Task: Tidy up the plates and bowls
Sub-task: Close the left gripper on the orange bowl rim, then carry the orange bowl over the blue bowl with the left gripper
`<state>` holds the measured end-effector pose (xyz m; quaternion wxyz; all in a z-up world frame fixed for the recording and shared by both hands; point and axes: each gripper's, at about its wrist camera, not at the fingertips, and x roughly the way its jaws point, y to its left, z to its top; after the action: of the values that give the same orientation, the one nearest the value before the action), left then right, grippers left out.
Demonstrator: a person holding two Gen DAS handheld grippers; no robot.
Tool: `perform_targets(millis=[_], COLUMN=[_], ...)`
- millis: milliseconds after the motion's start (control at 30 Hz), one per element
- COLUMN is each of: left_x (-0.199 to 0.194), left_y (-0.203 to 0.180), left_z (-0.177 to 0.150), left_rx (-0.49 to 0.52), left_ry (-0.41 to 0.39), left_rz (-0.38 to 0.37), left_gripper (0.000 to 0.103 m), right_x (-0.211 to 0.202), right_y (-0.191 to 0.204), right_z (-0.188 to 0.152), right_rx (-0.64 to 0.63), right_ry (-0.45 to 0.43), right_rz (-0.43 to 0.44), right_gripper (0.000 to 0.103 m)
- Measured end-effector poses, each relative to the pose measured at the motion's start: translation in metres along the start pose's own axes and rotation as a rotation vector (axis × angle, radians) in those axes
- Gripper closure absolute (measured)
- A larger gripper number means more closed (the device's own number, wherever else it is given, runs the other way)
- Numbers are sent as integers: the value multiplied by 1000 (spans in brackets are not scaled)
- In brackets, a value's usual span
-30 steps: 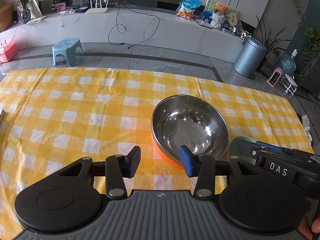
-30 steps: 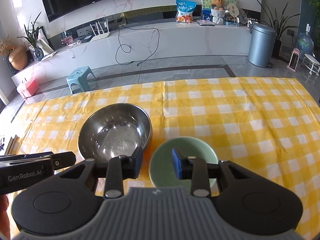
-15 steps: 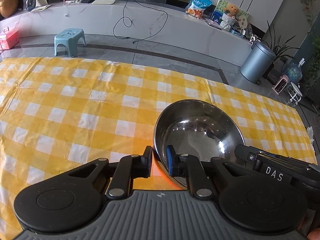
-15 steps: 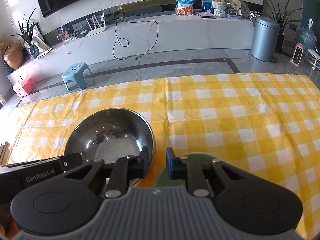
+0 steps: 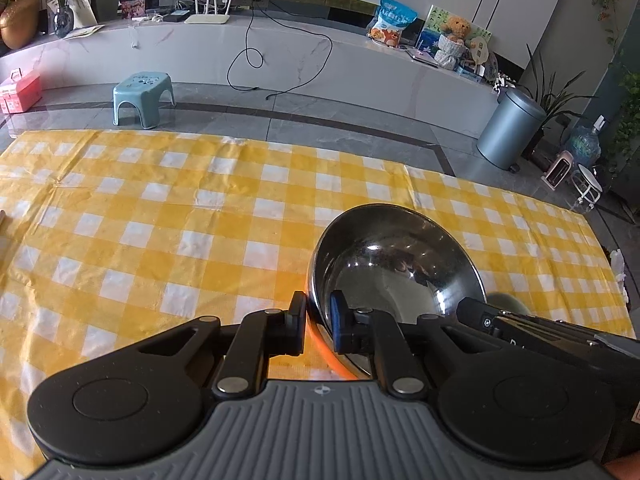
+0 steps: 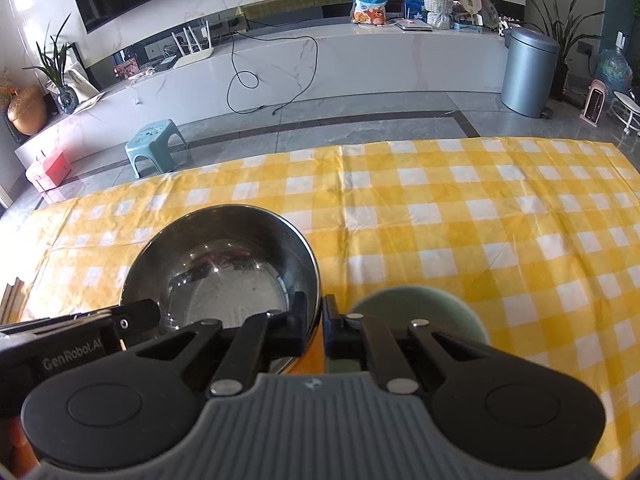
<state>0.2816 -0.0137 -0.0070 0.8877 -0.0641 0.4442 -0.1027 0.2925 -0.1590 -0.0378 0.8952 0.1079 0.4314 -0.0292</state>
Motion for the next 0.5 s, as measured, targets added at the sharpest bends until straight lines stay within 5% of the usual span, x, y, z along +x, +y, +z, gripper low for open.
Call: perform_targets(millis=[500], left_x=[-122], left_y=[-9], left_z=[-52], left_rx=[22], left_ry=[-93], left_rz=[46], left_gripper=[91], right_x=[-125], right_y=[15], right_z=[-72], right_rx=[40], right_ry=[-71], right_rz=[92], right_gripper=[98])
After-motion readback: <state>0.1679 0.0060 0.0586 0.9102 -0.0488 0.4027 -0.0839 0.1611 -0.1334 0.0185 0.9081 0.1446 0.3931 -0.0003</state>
